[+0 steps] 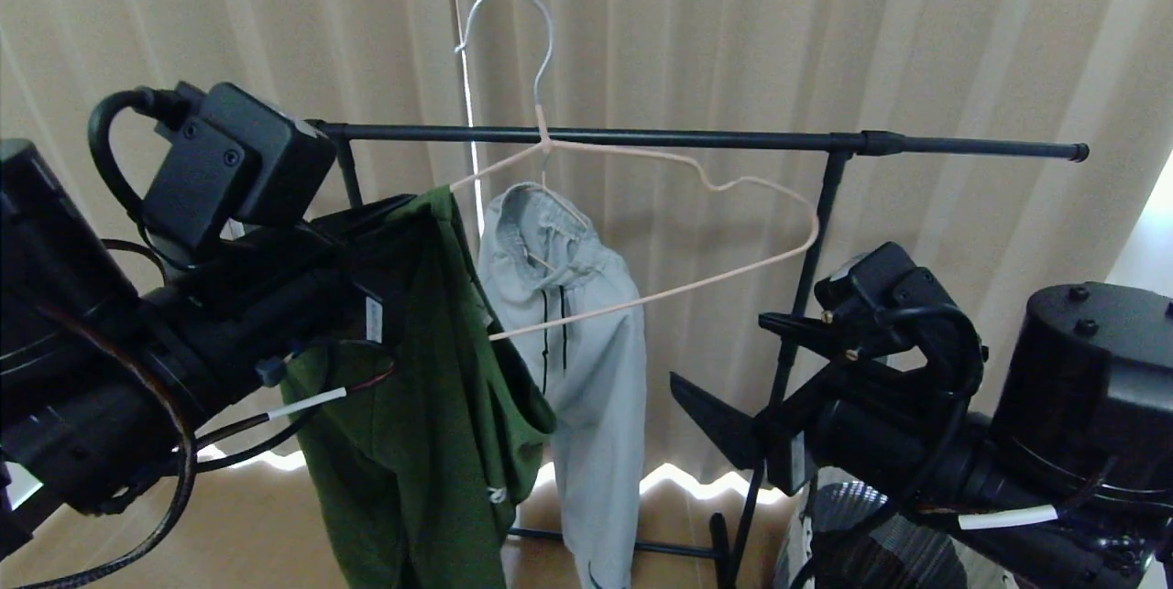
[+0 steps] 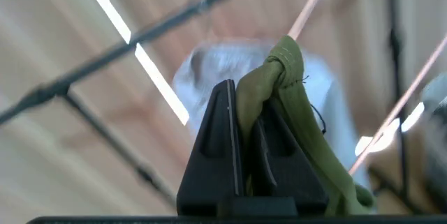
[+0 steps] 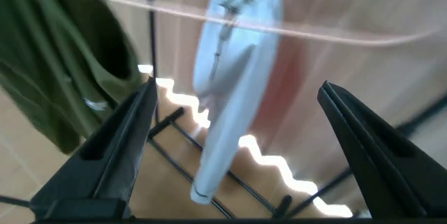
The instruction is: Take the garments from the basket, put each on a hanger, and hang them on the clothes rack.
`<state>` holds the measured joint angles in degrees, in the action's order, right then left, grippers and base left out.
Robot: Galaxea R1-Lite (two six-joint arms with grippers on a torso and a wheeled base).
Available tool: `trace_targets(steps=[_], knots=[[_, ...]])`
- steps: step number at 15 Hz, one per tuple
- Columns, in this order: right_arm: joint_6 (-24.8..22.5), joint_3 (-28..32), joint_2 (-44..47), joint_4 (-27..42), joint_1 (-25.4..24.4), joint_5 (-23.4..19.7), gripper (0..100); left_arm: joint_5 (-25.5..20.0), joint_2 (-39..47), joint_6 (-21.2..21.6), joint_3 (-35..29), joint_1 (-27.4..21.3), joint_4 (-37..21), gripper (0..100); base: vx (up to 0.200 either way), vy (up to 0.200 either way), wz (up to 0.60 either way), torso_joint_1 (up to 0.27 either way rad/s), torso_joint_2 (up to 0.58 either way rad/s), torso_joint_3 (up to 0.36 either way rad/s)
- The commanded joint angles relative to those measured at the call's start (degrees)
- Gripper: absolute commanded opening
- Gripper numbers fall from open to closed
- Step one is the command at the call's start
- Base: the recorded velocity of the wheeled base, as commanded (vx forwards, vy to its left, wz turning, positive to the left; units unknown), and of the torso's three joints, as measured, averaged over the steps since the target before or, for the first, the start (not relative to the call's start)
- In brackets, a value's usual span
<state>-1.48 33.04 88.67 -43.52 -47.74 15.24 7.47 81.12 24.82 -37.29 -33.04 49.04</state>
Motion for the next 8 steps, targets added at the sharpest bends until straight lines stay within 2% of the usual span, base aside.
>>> trace_targets(steps=[1,4,8], knots=[[-0.1,0.1,2.6,-0.9,-1.0,0.0,100,0.0,0.9,-0.6,-2.3,-1.8,0.3,0,0.0,0.0,0.0,0.0,0.0,0.0],[-0.1,1.3,4.3,-1.7,-1.7,0.0,100,0.0,2.5,-2.4,-5.7,-5.8,0.3,0,0.0,0.0,0.0,0.0,0.0,0.0],[0.0,2.7,5.7,-1.7,-1.7,0.0,100,0.0,3.3,-2.6,-6.8,-7.8,0.3,0,0.0,0.0,0.0,0.0,0.0,0.0]])
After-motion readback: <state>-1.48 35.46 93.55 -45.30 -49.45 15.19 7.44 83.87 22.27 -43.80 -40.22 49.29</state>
